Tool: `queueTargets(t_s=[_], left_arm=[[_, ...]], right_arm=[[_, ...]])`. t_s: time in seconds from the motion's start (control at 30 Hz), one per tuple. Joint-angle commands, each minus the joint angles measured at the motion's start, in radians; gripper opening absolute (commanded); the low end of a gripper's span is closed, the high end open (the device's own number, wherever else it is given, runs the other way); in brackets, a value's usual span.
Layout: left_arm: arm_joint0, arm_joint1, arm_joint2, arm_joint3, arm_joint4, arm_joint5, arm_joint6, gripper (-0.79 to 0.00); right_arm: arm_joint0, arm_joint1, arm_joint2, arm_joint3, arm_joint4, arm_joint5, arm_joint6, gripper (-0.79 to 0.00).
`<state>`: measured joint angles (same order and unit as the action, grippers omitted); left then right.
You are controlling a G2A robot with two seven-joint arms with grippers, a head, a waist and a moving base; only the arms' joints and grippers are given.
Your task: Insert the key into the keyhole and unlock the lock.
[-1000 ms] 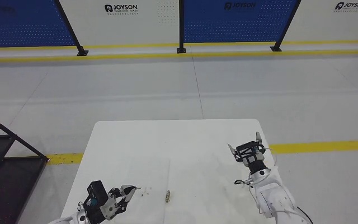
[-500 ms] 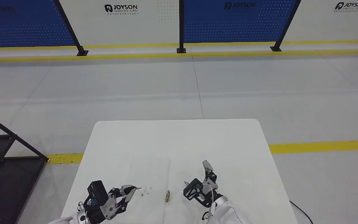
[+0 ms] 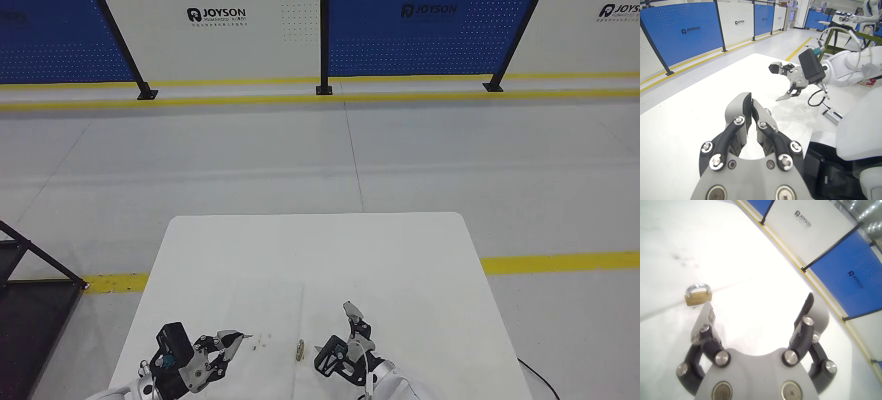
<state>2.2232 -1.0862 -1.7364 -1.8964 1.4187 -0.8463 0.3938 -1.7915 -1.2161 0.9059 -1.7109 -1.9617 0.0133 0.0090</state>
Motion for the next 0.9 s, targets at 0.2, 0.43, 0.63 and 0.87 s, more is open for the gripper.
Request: queueTargets(t_s=[0.2, 0.43, 0.63, 0.87], left_arm=[[0.000, 0.000, 0.000, 0.000, 0.000, 0.000, 0.000, -0.785], [0.000, 0.000, 0.000, 0.000, 0.000, 0.000, 0.000, -0.785], [0.000, 0.000, 0.000, 0.000, 0.000, 0.000, 0.000, -0.785], [0.000, 0.000, 0.000, 0.000, 0.000, 0.000, 0.000, -0.785]], right_arm=[[-0.001, -0.003, -0.070, 0.042, 0.003, -0.072, -0.103, 0.000], [0.029, -0.020, -0.093, 0.094, 0.102, -0.028, -0.096, 0.000], [0.099, -0.048, -0.142, 0.166, 0.154, 0.000, -0.026, 0.000], [0.143, -0.062, -0.176, 0.220, 0.159, -0.023, -0.021, 0.000]])
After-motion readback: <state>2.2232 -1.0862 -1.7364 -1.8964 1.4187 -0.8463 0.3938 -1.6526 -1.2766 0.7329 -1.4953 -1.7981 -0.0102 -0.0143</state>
